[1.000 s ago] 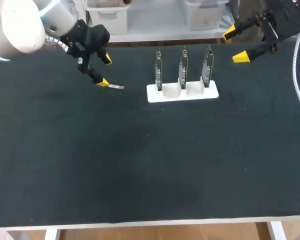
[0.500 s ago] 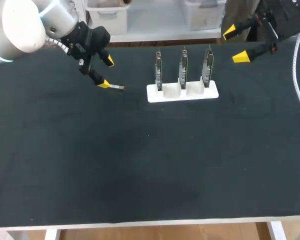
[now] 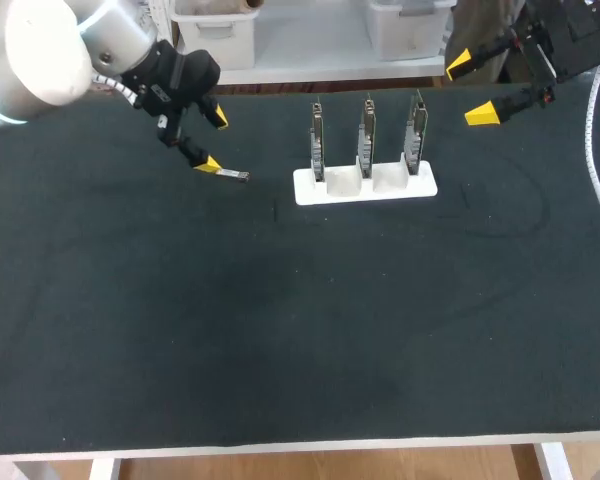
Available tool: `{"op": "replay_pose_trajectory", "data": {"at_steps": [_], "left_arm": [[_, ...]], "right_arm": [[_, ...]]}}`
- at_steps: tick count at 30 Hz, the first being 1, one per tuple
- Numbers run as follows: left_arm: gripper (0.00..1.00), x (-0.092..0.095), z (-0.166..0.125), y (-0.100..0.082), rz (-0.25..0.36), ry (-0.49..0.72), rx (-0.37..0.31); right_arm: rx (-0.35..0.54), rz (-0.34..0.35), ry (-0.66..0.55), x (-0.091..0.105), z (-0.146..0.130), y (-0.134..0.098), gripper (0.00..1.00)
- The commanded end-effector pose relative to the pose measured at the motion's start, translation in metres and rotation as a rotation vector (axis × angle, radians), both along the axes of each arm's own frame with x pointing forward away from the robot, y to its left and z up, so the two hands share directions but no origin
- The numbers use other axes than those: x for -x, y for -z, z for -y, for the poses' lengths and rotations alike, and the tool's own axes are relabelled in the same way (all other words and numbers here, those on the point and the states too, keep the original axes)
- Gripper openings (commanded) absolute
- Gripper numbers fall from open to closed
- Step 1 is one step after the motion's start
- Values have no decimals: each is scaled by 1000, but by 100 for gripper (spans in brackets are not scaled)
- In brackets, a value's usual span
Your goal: Pick up the optical module with the left hand, and insert it into the network port with the right hand.
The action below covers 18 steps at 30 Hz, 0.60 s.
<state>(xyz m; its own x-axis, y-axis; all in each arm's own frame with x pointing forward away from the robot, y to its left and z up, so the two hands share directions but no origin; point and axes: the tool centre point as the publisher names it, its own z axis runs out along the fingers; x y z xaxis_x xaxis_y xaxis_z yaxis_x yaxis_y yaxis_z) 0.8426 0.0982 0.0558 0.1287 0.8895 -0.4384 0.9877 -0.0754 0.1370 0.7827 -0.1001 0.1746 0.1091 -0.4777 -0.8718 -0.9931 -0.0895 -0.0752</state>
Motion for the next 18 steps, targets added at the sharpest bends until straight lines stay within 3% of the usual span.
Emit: {"op": "replay_pose_trajectory", "data": {"at_steps": [1, 4, 18], "left_arm": [[100, -9, 3, 0, 12, 15, -12], [100, -14, 2, 3, 24, 35, -20], [100, -21, -10, 32, -52, 91, -13]], "right_arm": [[0, 0, -1, -1, 0, 0, 100], [0, 0, -1, -1, 0, 0, 100], [0, 0, -1, -1, 0, 0, 100]]}}
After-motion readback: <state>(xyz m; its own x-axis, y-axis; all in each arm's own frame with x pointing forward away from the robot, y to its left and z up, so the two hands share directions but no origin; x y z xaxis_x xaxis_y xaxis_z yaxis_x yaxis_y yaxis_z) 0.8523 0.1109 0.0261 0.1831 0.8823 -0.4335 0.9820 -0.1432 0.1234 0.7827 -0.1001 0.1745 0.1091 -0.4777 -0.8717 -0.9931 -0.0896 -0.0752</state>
